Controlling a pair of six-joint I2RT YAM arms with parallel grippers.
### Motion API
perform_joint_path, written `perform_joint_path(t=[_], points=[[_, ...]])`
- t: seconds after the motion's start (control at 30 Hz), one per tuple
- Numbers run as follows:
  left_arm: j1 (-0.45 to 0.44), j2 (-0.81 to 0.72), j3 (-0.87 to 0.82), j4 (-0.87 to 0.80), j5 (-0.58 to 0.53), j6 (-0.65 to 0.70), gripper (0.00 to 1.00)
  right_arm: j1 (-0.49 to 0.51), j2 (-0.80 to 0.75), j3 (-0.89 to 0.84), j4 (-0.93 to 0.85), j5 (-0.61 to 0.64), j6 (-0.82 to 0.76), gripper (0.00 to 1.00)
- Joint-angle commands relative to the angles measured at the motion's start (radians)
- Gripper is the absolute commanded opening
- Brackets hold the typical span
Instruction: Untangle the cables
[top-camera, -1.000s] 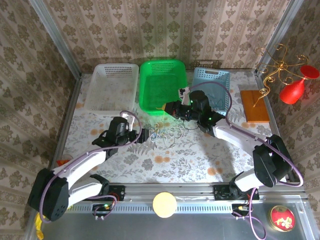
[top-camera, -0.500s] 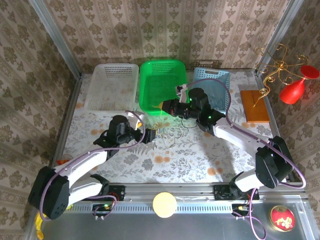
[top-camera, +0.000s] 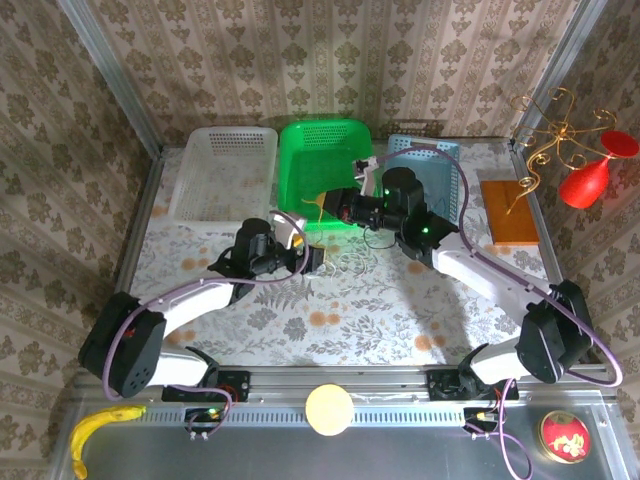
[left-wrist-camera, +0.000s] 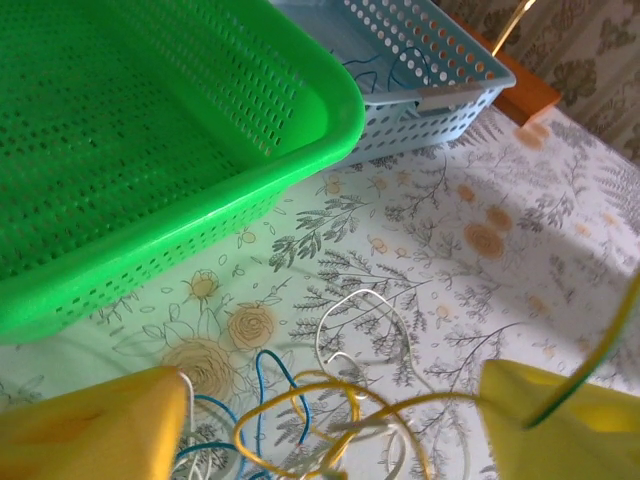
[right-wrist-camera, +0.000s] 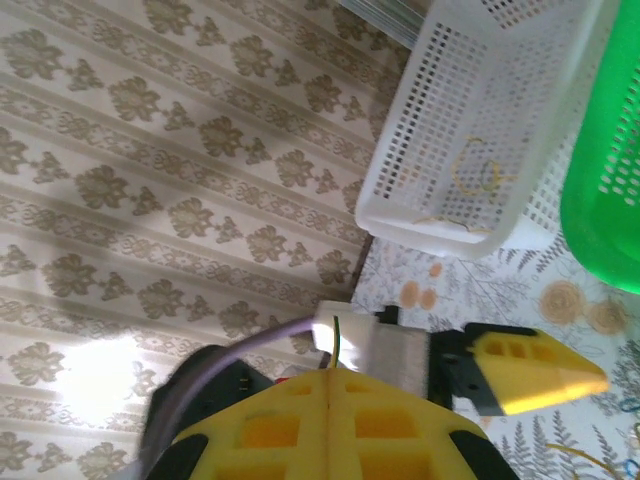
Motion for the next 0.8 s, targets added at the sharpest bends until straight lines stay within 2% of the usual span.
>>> perform_joint_path(t=[0.0, 0.07, 0.17, 0.33, 0.63, 0.77], points=[[-0.005, 0.029, -0.051, 0.109, 0.021, -0.019, 0.66, 0.003, -0.051, 0.057, 0.018, -0.014, 0.031, 0.00], [-0.005, 0.047, -0.078, 0.137, 0.019, -0.028, 0.56, 0.003, -0.059, 0.077, 0.019, -0.016, 0.039, 0.00], [-0.005, 0.071, -0.112, 0.178, 0.015, -0.044, 0.49, -0.001, -0.073, 0.108, 0.019, -0.017, 0.052, 0.00], [-0.005, 0.090, -0.157, 0.224, 0.009, -0.065, 0.46, -0.018, -0.096, 0.153, 0.015, -0.024, 0.062, 0.00], [-0.002, 0.005, -0.178, 0.182, -0.006, -0.066, 0.48, -0.035, -0.130, 0.152, -0.015, -0.009, 0.031, 0.00], [-0.004, -0.056, -0.175, 0.146, 0.005, -0.061, 0.67, -0.035, -0.126, 0.113, 0.003, -0.007, 0.037, 0.00]])
